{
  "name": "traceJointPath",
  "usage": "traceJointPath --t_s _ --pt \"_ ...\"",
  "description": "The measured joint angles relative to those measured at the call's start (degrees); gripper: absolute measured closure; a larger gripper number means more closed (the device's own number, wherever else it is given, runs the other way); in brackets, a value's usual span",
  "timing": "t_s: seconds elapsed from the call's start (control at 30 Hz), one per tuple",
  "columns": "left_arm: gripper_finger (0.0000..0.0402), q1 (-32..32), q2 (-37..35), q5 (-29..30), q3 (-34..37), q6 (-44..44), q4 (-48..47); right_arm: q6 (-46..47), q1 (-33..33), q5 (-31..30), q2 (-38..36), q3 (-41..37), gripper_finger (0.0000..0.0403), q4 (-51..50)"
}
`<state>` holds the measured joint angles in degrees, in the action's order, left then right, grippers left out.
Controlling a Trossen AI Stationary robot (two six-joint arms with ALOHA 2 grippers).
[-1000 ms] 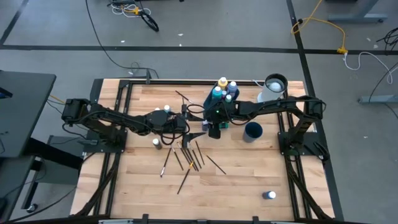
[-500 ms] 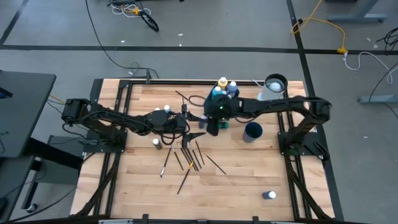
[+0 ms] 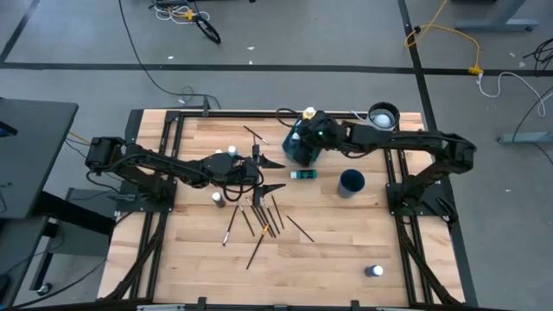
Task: Pick & Place Paint Supplies
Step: Put the blue paint bottle into the blue bin
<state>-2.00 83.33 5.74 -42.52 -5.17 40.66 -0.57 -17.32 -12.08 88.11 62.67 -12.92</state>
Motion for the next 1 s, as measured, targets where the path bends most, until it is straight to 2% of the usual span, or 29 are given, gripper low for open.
traceJointPath --t_s 0.37,0.53,0.73,1.0 --pt "0.0136 0.0 0.0 0.0 0.0 0.0 -0.1 -0.9 -2.9 1.0 12.7 -1.5 0.0283 8.3" --pt "0.0136 0.0 0.0 0.0 0.0 0.0 -0.3 1.7 -4.7 1.1 14.0 -1.2 0.0283 9.3" --pt "0.0136 0.0 0.0 0.0 0.0 0.0 -0.4 -0.1 -5.6 1.1 14.3 -1.4 0.0278 12.0" --pt "0.0136 0.0 0.0 0.0 0.0 0.0 -0.4 -2.3 -6.1 0.9 14.3 -1.4 0.0232 11.7"
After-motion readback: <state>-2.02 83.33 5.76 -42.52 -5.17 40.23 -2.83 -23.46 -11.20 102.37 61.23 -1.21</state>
